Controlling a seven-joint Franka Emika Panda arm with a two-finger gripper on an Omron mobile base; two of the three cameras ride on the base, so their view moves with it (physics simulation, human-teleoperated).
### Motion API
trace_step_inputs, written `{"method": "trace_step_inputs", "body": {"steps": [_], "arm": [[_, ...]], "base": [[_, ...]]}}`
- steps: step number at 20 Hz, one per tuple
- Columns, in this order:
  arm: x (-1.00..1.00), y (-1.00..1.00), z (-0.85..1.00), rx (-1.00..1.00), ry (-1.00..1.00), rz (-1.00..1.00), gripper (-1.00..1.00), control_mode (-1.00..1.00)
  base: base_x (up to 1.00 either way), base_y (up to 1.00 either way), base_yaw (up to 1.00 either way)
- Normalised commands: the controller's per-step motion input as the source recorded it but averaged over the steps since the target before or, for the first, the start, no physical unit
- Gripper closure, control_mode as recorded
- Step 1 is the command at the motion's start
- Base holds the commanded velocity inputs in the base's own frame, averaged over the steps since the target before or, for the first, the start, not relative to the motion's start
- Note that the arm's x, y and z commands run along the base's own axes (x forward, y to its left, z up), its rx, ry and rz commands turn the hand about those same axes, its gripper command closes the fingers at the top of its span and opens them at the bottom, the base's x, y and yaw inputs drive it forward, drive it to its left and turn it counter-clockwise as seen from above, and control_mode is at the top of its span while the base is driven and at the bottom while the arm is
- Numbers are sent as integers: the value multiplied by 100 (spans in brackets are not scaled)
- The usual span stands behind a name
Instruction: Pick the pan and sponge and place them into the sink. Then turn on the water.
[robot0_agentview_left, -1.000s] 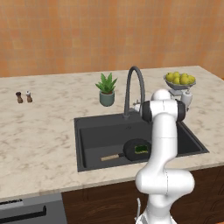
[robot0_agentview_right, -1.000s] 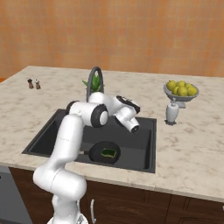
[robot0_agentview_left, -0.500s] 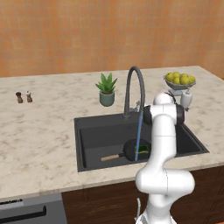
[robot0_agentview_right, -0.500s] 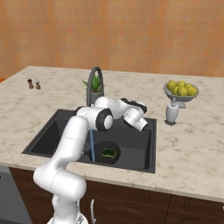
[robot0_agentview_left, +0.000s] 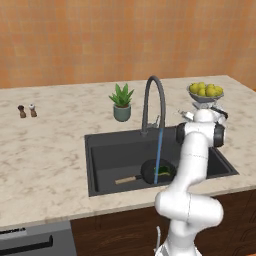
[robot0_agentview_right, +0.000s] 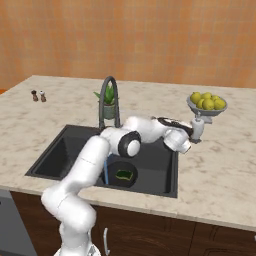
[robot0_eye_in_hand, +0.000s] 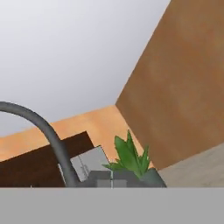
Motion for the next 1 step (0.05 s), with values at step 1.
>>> {"method": "trace_step_inputs", "body": {"steps": [1], "arm": [[-100,-39,71,6,-35,0,100,-100]], "base": [[0,0,0]]}}
